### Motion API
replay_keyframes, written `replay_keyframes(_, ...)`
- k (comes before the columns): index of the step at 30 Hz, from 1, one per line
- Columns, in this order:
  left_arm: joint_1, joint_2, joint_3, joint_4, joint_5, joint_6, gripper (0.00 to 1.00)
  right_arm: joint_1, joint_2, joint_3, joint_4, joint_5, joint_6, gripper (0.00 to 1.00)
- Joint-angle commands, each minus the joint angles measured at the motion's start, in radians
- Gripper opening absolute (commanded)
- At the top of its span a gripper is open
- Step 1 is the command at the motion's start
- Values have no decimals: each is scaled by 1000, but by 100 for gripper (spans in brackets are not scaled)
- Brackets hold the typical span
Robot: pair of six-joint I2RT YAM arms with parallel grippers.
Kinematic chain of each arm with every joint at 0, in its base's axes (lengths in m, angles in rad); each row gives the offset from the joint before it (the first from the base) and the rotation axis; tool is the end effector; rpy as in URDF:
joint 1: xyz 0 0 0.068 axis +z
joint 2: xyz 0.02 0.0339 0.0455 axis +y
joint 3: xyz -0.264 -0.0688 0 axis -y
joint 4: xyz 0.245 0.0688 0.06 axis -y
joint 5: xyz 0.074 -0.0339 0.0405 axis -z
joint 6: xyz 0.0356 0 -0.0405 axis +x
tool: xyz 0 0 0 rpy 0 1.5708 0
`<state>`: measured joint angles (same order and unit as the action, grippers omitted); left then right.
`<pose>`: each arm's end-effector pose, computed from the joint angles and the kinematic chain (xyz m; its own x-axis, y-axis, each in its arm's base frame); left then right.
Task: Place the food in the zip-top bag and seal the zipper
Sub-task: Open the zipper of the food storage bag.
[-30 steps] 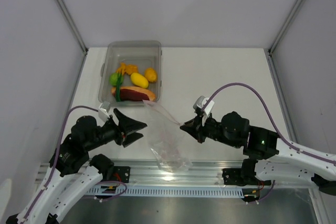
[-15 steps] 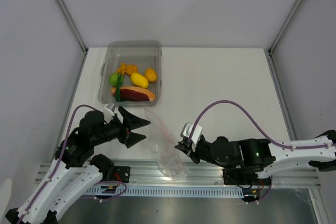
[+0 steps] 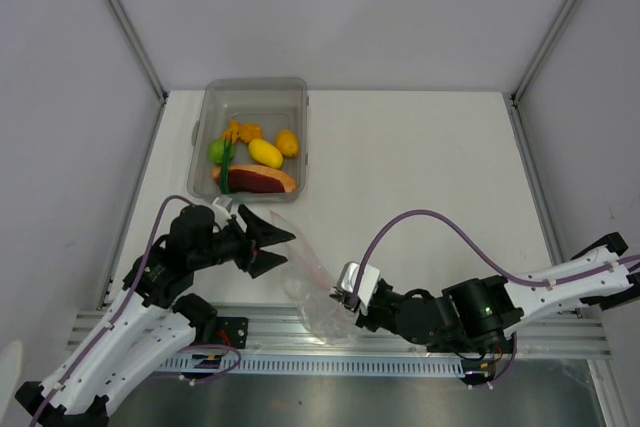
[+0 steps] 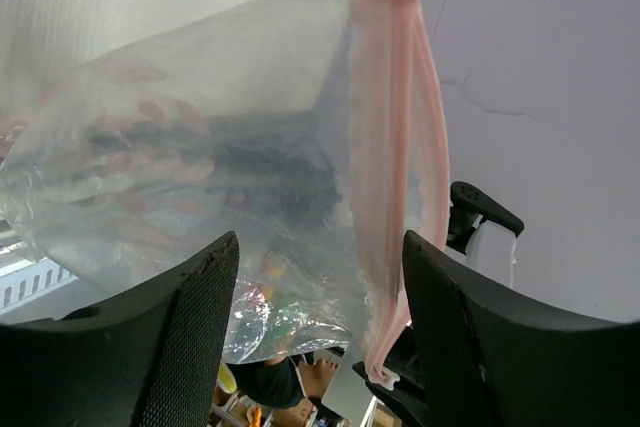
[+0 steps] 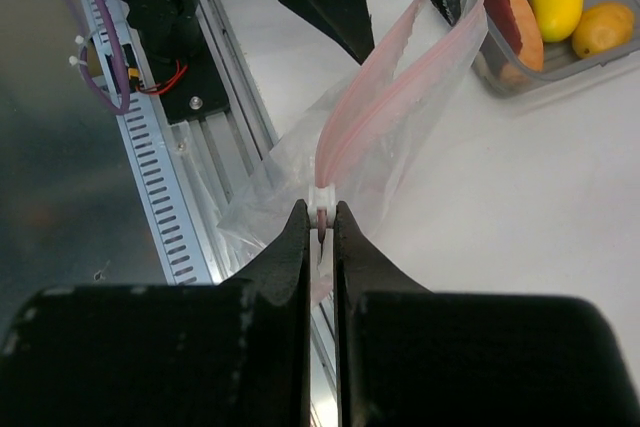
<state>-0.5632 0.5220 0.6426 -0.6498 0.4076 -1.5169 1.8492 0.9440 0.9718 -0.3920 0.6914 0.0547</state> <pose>0.0933 -0.0756 0.2803 -0.8014 -0.5782 0.1533 -0.3843 0.3011 -0.8727 -0.0340 0.2016 0.3580 0.0483 -0.3222 -0.9454 -0.9084 0.3793 -0.1757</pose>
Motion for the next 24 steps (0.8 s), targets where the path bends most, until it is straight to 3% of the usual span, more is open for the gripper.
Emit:
replay_keyframes(1,-10,18,-32,91,46,9,68,30,10,50,2,74,5,0)
replay_keyframes(4,-15,13,-58,120,45,4,58,47,27,62,-5,86,8,0)
replay_keyframes(7,-17,0,-73,142,42,17,33,51,47,79,-21,109,25,0)
replay_keyframes(8,-17,-5,-75,144,42,23,19,53,56,85,-27,123,31,0)
replay_keyframes(9,-17,-7,-74,144,40,32,14,51,58,91,-37,126,48,0)
replay_keyframes(11,-15,-7,-64,147,42,63,1,47,58,111,-53,144,75,11)
replay_keyframes(12,-17,-5,-61,142,40,76,0,39,56,119,-77,137,115,18)
replay_keyframes(15,-20,13,-2,98,14,150,1,-11,32,130,-132,96,207,54)
replay_keyframes(18,-33,44,87,-2,-64,260,1,-85,-23,117,-166,25,281,67)
replay_keyframes(24,-81,107,233,-158,-236,403,1,-280,-100,134,-185,-196,358,82)
